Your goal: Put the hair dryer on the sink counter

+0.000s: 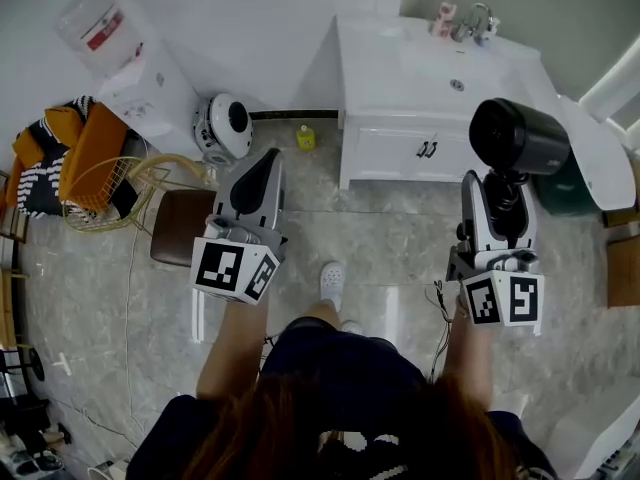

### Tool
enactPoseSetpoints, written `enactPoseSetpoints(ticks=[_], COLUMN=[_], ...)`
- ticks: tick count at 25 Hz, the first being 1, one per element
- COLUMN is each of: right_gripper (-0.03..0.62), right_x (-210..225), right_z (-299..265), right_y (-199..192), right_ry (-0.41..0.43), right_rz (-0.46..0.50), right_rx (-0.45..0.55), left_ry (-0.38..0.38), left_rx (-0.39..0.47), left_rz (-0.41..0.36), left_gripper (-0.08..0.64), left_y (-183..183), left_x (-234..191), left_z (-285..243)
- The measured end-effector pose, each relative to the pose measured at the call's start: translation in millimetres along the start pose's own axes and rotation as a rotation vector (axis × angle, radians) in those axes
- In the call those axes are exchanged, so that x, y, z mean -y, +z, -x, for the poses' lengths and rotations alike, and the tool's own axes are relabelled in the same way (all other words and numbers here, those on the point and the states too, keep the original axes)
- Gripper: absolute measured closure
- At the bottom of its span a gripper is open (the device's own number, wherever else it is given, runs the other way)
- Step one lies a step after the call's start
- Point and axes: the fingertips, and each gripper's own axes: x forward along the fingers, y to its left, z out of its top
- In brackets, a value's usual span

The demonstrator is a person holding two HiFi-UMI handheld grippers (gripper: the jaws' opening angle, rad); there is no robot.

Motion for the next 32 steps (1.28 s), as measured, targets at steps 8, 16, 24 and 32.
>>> enactPoseSetpoints(ticks=[8, 16, 24, 32], right_gripper=[0.296, 0.296, 0.296, 0.296], right_x=[10.8, 21.8, 58.3, 133.3], right_z=[-122.1, -197.9, -274.0, -400.5], right_y=[-3.0, -14.8, -48.7, -62.6], right_ry=[-0.008, -0.002, 0.046, 0.131], right_rz=[0.027, 0.028, -0.007, -0.026], right_rx=[0.027, 0.015, 0.0, 0.01], left_ry=[-0.021, -0.042, 0.016, 0.106], left_rx=[0.032, 0.024, -0.005, 0.002], left_rz=[-0.006, 0.016, 0.029, 0.008], left_gripper=[0.541, 0.541, 0.541, 0.541], left_y=[3.8, -7.0, -38.5, -43.8], left_x=[-74.0, -117.0, -144.8, -170.4], left_z=[-105.3, -173.2, -234.7, -354.8])
